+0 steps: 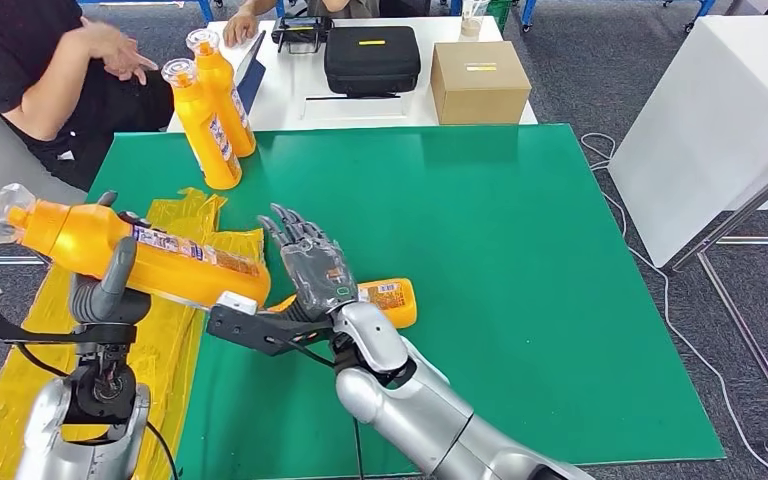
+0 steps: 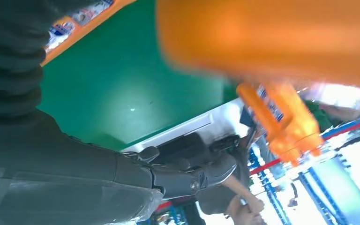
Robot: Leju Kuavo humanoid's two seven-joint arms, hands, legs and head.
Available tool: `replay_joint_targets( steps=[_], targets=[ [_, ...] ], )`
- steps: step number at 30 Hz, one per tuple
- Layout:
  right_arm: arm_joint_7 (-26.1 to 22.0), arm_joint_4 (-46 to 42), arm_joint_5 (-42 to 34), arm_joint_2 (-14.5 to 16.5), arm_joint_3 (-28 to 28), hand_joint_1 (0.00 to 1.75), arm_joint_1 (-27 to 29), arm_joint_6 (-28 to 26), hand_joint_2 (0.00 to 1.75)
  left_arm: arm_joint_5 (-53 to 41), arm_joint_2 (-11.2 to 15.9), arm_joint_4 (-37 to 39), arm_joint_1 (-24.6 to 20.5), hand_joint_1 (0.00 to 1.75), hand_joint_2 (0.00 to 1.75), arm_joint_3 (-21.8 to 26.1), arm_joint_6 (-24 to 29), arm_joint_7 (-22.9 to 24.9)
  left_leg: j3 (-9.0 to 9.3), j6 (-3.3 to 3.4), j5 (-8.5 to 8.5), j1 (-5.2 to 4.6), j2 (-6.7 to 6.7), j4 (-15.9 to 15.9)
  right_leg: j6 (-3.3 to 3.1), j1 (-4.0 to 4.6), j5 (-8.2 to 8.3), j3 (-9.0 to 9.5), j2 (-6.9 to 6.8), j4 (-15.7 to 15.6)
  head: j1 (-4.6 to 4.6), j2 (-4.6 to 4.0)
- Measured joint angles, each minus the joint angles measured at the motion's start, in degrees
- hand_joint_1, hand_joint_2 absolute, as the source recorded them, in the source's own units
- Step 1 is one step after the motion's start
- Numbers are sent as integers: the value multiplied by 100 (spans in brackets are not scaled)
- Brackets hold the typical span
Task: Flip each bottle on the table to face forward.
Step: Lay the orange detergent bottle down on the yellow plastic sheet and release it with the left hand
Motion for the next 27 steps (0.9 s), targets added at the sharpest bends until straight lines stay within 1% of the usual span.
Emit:
replay_joint_targets(
  steps=[5,7,8,9,10,12,14,15,16,17,18,21,22,24,27],
  targets=[
    [-105,-37,-104,-57,-128,0,-5,-5,0,-260,18,1,39,175,175,42,4,-42,1,-1,1,1,-1,0,0,1,0,0,-1,0,0,0],
    [-133,-45,-139,-94,-160,0,-2,-19,0,-829,39,2,23,175,175,43,274,-250,2,-1,1,1,0,0,0,1,0,0,0,0,0,0],
    [-137,-63,-143,-119,-182,0,4,-23,0,-1403,55,2,-6,175,175,41,592,-417,2,-1,1,1,0,0,0,1,0,0,0,0,0,1],
    [-137,-92,-142,-148,-210,0,15,-24,0,-2194,76,2,-53,175,175,39,1002,-578,2,-1,1,1,0,1,0,1,0,-1,0,0,0,1],
    [-138,-137,-135,-180,-246,0,31,-21,0,-3231,102,2,-119,175,175,39,1466,-685,2,-1,1,1,-1,1,0,1,0,0,-1,0,0,1],
    [-156,-266,-117,-245,-332,0,81,-3,0,-5745,181,20,-274,175,175,52,2268,-653,1,-1,1,0,-3,1,0,0,0,0,-4,0,-1,0],
    [-191,-432,-104,-308,-415,0,141,37,0,-8255,296,107,-413,175,175,89,2752,-461,1,-1,1,0,-4,1,0,0,0,1,-5,0,-1,0],
    [-206,-510,-102,-335,-450,0,167,58,0,-9222,353,172,-462,175,175,118,2881,-391,1,-1,1,0,-2,1,0,0,0,1,-3,0,-1,0],
    [-215,-577,-102,-362,-479,0,188,75,0,-9945,401,243,-495,175,175,152,2957,-349,1,-1,1,0,0,1,0,0,0,0,-2,0,-1,0],
    [-220,-630,-102,-385,-503,0,206,84,0,-10341,437,304,-514,175,175,183,2996,-335,1,-1,1,0,1,1,0,0,0,0,-1,0,0,0],
    [-223,-673,-102,-405,-525,0,221,89,0,-10468,465,358,-527,175,175,205,3026,-332,1,-1,1,0,2,1,0,0,0,0,0,0,0,0],
    [-256,-755,-141,-453,-556,0,245,96,0,-10196,519,525,-566,175,175,221,3179,-136,2,-1,1,0,1,1,0,0,0,-1,0,0,0,0],
    [-277,-780,-167,-469,-558,0,250,99,0,-10361,551,625,-581,175,175,222,3263,-13,2,-1,1,0,1,1,0,0,0,-1,-1,0,0,0],
    [-320,-835,-217,-502,-558,0,264,103,0,-11045,636,901,-605,175,175,221,3404,161,2,-1,1,0,0,1,0,0,0,0,-1,0,-1,0],
    [-348,-942,-242,-544,-557,0,334,107,0,-11832,738,1338,-612,175,175,215,3476,209,2,-2,1,1,0,1,0,1,0,-1,-1,0,-1,0]
  ],
)
